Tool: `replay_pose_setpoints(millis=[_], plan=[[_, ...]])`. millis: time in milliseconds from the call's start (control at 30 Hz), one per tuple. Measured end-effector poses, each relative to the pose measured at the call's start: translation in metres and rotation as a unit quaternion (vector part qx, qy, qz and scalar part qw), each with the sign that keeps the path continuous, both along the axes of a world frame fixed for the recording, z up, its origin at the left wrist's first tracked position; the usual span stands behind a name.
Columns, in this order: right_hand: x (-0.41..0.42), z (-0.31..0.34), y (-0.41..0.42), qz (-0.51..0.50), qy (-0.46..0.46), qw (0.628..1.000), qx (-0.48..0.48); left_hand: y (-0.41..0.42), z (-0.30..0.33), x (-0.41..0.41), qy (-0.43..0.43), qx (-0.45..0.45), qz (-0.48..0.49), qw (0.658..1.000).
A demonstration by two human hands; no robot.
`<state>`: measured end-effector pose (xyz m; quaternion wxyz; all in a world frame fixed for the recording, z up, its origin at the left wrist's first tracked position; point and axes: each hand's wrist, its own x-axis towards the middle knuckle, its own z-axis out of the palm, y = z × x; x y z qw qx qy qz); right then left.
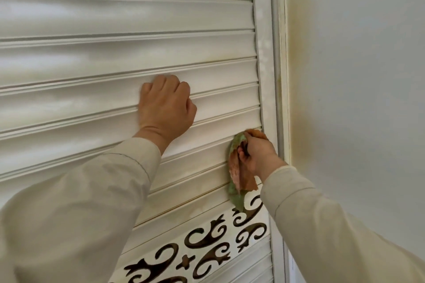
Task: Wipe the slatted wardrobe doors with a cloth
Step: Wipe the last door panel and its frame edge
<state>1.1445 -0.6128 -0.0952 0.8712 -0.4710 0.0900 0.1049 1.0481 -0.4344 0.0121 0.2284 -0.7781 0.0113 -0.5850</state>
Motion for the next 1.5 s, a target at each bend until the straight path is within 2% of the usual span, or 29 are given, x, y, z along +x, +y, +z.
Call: replay_pose_setpoints(millis=[167, 333, 433, 500, 600, 767, 933, 1100, 1200, 1333, 1500], plan=[[0.019, 0.001, -0.015, -0.044, 0.006, 0.998, 0.033, 0.0, -0.003, 0.005, -0.029, 0.011, 0.01, 0.999], [0.022, -0.002, -0.017, -0.035, -0.005, 0.999, 0.039, 0.003, -0.005, 0.007, -0.047, 0.018, 0.012, 0.999], [0.019, -0.006, -0.021, -0.048, -0.041, 0.998, 0.03, 0.003, -0.006, 0.006, -0.049, 0.021, 0.01, 0.999], [0.016, -0.007, -0.025, -0.091, -0.072, 0.993, 0.029, 0.003, -0.007, 0.005, -0.047, 0.02, 0.007, 0.999], [0.016, 0.014, -0.032, -0.118, -0.124, 0.982, 0.072, 0.003, -0.007, 0.004, -0.046, 0.019, -0.005, 0.999], [0.021, 0.062, -0.044, -0.14, -0.195, 0.971, -0.004, 0.003, -0.008, 0.005, -0.063, 0.027, -0.015, 0.998], [0.032, 0.033, -0.037, -0.16, -0.15, 0.972, -0.087, 0.005, -0.007, 0.006, -0.074, 0.029, -0.019, 0.997], [0.032, -0.047, -0.037, -0.152, -0.078, 0.98, -0.101, 0.006, -0.006, 0.007, -0.067, 0.024, -0.019, 0.997], [0.032, -0.077, -0.039, -0.11, -0.035, 0.991, -0.073, 0.006, -0.007, 0.008, -0.066, 0.025, -0.01, 0.997], [0.028, -0.077, -0.042, -0.086, 0.007, 0.996, -0.003, 0.005, -0.009, 0.009, -0.069, 0.021, -0.011, 0.997], [0.011, -0.015, -0.041, -0.069, -0.077, 0.994, 0.036, 0.005, -0.01, 0.01, -0.068, 0.022, -0.02, 0.997]])
